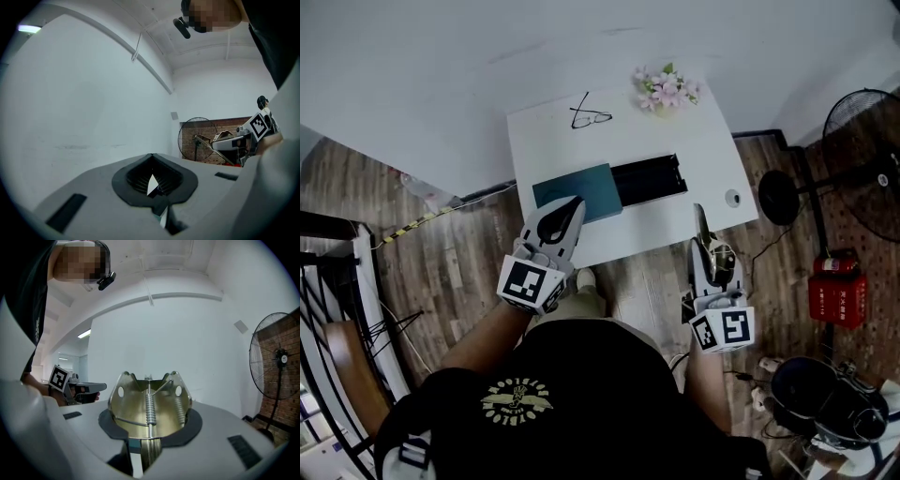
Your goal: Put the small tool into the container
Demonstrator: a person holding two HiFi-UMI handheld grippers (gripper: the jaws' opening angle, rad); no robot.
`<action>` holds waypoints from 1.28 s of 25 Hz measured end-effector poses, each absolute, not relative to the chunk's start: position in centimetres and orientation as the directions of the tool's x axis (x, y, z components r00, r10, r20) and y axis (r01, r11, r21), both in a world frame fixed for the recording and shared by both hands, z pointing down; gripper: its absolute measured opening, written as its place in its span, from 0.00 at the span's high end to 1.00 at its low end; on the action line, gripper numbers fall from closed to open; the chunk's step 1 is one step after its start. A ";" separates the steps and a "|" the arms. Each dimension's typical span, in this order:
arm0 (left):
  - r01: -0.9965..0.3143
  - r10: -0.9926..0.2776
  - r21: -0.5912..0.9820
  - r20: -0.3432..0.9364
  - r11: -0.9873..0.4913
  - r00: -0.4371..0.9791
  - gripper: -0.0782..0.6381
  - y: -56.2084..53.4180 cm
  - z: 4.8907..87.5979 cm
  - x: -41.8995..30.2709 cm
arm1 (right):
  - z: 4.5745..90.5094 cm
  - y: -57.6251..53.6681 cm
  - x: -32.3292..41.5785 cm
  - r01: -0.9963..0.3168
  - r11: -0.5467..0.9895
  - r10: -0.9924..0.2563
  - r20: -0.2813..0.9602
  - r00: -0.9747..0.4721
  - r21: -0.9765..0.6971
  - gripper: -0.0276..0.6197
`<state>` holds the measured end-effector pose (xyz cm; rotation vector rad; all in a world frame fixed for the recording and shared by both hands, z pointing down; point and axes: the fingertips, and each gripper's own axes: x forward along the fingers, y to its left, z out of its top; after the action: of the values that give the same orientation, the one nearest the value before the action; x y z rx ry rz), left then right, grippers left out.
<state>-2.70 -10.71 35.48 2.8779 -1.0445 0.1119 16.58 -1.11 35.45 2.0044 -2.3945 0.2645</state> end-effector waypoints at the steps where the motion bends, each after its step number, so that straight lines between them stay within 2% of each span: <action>1: -0.636 -0.631 0.049 0.090 -0.770 0.771 0.88 -11.2 35.3 -2.6 | 35.2 -1.6 16.5 -0.979 0.166 -0.978 0.111 -0.179 -0.119 0.76; 14: -0.568 -0.566 0.043 0.042 -0.822 0.823 0.88 -18.9 34.1 -2.3 | 32.9 -8.8 15.2 -0.990 0.122 -0.990 0.060 -0.126 -0.076 0.76; 21: -0.572 -0.567 0.085 0.073 -0.816 0.820 0.88 -21.2 36.6 -1.5 | 34.2 -11.0 16.2 -0.989 0.118 -0.987 0.099 -0.127 -0.091 0.76; 32: -0.676 -0.666 0.096 0.116 -0.731 0.737 0.88 -27.2 37.8 1.6 | 36.1 -19.4 20.1 -0.960 0.242 -0.960 0.110 -0.258 -0.137 0.76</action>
<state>1.63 -27.19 37.82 2.8038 -1.0880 0.1111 20.08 -19.41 36.08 1.9117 -2.4736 0.2770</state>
